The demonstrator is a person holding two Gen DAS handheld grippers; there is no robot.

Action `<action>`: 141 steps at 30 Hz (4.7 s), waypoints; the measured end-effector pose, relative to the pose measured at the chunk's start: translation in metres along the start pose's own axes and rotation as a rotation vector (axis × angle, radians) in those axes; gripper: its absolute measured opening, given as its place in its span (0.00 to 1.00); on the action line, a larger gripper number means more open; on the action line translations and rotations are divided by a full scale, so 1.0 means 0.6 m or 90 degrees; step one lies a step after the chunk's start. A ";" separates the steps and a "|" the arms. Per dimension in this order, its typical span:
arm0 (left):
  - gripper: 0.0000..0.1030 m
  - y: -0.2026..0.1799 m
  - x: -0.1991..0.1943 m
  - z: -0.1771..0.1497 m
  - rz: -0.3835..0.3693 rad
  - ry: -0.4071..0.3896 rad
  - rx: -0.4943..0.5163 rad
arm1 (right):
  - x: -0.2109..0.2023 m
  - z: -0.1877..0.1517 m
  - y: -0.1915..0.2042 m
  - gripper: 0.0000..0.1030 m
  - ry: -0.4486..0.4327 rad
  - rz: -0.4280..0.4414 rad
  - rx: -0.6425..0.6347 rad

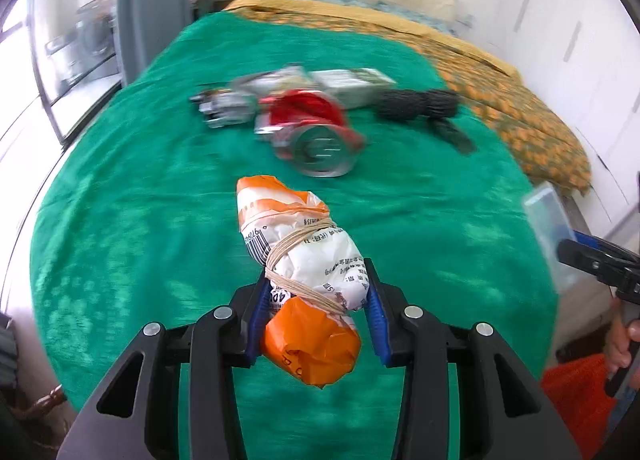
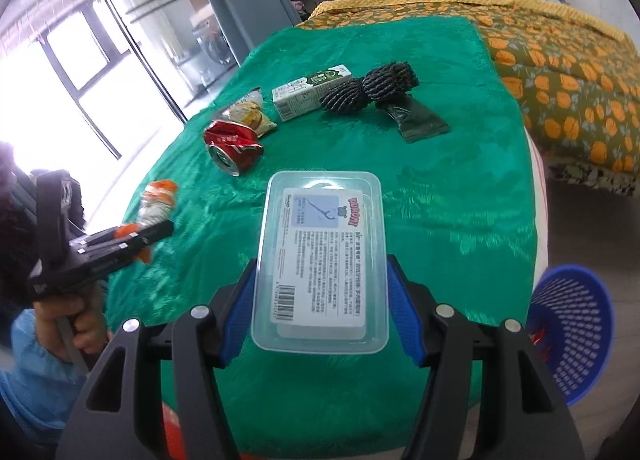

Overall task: Collect trash
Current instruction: 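Carry the box and bundle over the blue wastebasket and open both tools, then return both tools to the pile on the green cloth, then grasp the crushed red can with the left tool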

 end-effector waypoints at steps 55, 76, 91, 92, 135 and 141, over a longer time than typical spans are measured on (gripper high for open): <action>0.82 -0.748 0.286 -0.056 -0.245 0.140 0.200 | -0.225 -0.072 -0.618 0.88 -0.126 -0.270 0.324; 0.89 -0.245 0.035 -0.063 -0.059 0.018 0.096 | -0.102 -0.054 -0.181 0.91 -0.144 -0.254 -0.059; 0.92 0.000 0.034 -0.014 0.097 -0.002 -0.022 | 0.142 0.007 0.011 0.91 -0.019 -0.177 -0.094; 0.92 0.005 0.036 -0.010 0.099 -0.003 -0.024 | 0.148 0.010 0.008 0.91 -0.011 -0.176 -0.089; 0.95 0.059 0.092 0.090 0.079 -0.044 -0.139 | 0.158 0.004 0.010 0.92 0.005 -0.186 -0.106; 0.94 0.044 0.135 0.131 0.148 -0.055 -0.166 | 0.158 0.004 0.012 0.92 0.004 -0.188 -0.112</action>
Point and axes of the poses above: each gripper's, at about its wrist camera, not at the fingertips, and x roughly the way its jaws point, y to its left, z to its top, the point moved 2 cm from there along x, roughly the way its jaws point, and after that the axes turned 8 degrees about -y, right-handed, at the moved point
